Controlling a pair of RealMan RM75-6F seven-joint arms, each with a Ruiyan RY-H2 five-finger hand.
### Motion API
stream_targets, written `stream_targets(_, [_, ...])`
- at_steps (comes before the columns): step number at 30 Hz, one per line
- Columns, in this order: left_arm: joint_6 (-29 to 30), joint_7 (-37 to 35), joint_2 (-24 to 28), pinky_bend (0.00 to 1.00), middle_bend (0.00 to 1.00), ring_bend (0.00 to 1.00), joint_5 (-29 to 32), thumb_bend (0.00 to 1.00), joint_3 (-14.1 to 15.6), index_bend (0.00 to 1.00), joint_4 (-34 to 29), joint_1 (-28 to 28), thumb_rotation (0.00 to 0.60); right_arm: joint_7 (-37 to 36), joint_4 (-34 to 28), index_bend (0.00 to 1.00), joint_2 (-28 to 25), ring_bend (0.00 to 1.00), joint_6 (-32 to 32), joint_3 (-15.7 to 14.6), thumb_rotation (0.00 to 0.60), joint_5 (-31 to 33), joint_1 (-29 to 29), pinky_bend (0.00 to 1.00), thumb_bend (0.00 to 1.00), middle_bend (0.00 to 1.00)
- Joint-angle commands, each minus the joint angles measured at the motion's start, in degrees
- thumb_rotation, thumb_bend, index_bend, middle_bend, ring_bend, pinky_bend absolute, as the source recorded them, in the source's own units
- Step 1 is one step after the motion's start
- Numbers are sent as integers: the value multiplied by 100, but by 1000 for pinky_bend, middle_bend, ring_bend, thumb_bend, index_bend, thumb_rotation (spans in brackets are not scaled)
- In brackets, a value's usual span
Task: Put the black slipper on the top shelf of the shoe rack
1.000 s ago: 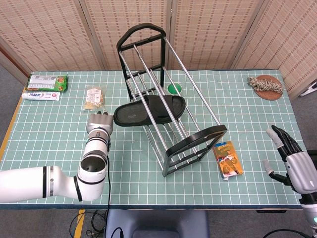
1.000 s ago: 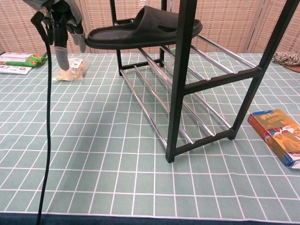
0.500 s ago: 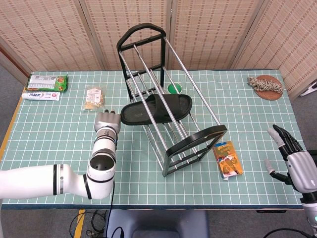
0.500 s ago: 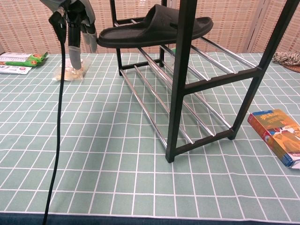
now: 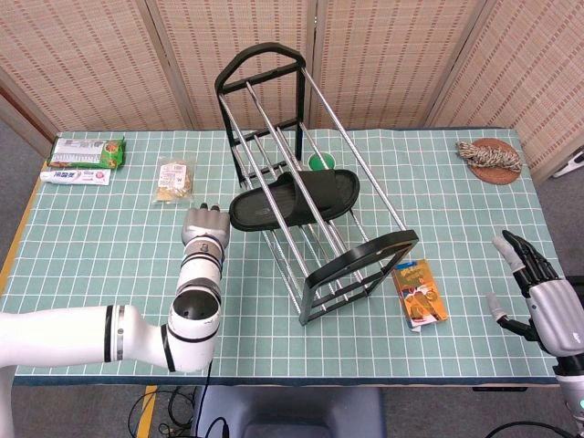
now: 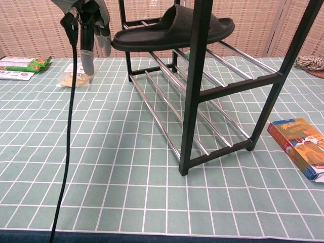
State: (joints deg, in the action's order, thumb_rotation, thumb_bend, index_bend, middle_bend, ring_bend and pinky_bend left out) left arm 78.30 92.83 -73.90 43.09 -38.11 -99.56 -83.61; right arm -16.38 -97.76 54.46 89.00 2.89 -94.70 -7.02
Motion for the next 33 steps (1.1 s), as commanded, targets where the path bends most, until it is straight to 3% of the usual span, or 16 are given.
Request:
stream_targets(1, [33, 8, -26, 165, 46, 0, -37, 169, -36, 139, 11, -4, 600, -9, 4, 0, -5, 0, 0, -2, 600, 1, 3, 115, 447, 0])
stream_targets(14, [160, -126, 344, 165, 46, 0, -316, 169, -53, 113, -309, 452, 600, 34, 23, 0, 8, 0, -68, -3, 600, 34, -15, 115, 447, 0])
stream_targets(21, [-184, -820, 1263, 165, 42, 0, -1018, 169, 42, 93, -1416, 1524, 600, 176, -9, 0, 23, 0, -215, -17, 600, 131, -40, 115, 447, 0])
stream_targets(28, [-1604, -2319, 2428, 165, 23, 0, -2936, 169, 348, 69, -2546, 3341, 600, 634, -179, 0, 122, 0, -376, -54, 600, 108, -96, 115, 446, 0])
stream_targets(33, [-2692, -3823, 2959, 165, 22, 0, -5399, 169, 655, 68, -2829, 4848, 600, 989, -263, 0, 224, 0, -570, -41, 600, 310, -135, 115, 447, 0])
